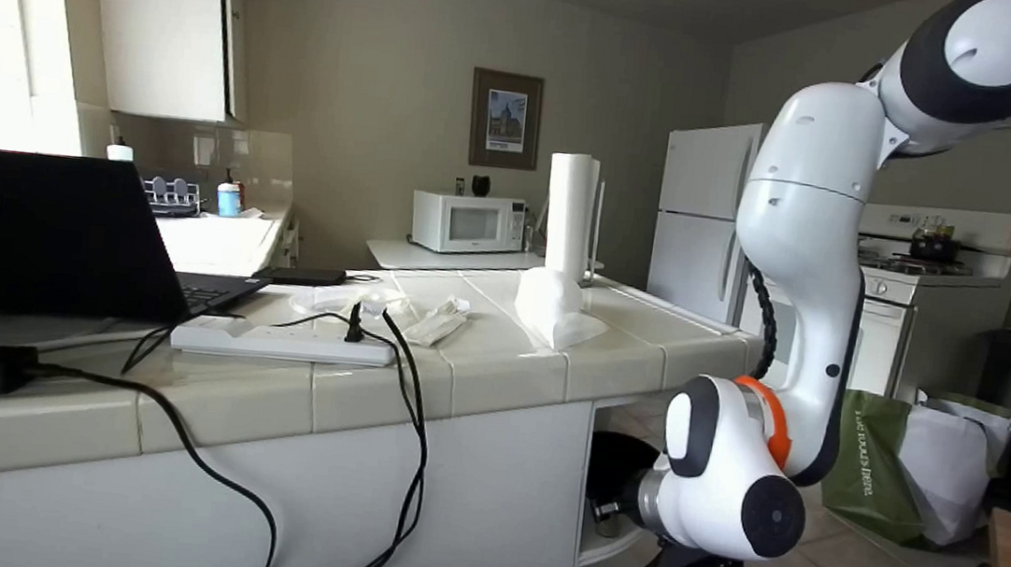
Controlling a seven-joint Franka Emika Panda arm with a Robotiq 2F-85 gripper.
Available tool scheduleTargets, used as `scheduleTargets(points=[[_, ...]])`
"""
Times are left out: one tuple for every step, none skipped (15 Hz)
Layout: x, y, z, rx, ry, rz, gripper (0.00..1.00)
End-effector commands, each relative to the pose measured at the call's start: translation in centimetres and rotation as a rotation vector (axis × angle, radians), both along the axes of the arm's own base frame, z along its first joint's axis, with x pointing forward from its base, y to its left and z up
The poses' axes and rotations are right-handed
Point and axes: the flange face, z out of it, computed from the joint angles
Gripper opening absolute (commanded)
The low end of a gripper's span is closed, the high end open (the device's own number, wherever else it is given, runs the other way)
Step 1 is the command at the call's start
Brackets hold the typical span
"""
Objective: Put the spice the bottle on the lower shelf
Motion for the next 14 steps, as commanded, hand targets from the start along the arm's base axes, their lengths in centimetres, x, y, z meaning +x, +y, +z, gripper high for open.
scheduleTargets(points=[[-0.7,-1.3,0.3,0.032,0.013,0.065,0.24],[-0.7,-1.7,0.3,0.032,0.016,0.076,0.24],[-0.6,-2.0,0.3,0.039,0.018,0.083,0.24],[-0.6,-2.3,0.2,0.044,0.021,0.09,0.24],[-0.6,-2.5,0.1,0.048,0.024,0.097,0.24],[-0.6,-2.8,0.1,0.049,0.024,0.102,0.24],[-0.6,-3.0,0.0,0.051,0.024,0.104,0.24],[-0.5,-3.2,0.0,0.055,0.022,0.105,0.24],[-0.5,-3.4,0.0,0.057,0.023,0.106,0.24],[-0.4,-3.5,0.0,0.06,0.02,0.103,0.37],[-0.3,-3.6,-0.1,0.067,0.018,0.099,0.6],[-0.3,-3.7,0.0,0.07,0.016,0.095,0.62],[-0.2,-3.8,0.0,0.073,0.012,0.089,0.68],[-0.2,-3.8,0.0,0.075,0.01,0.083,0.74]])
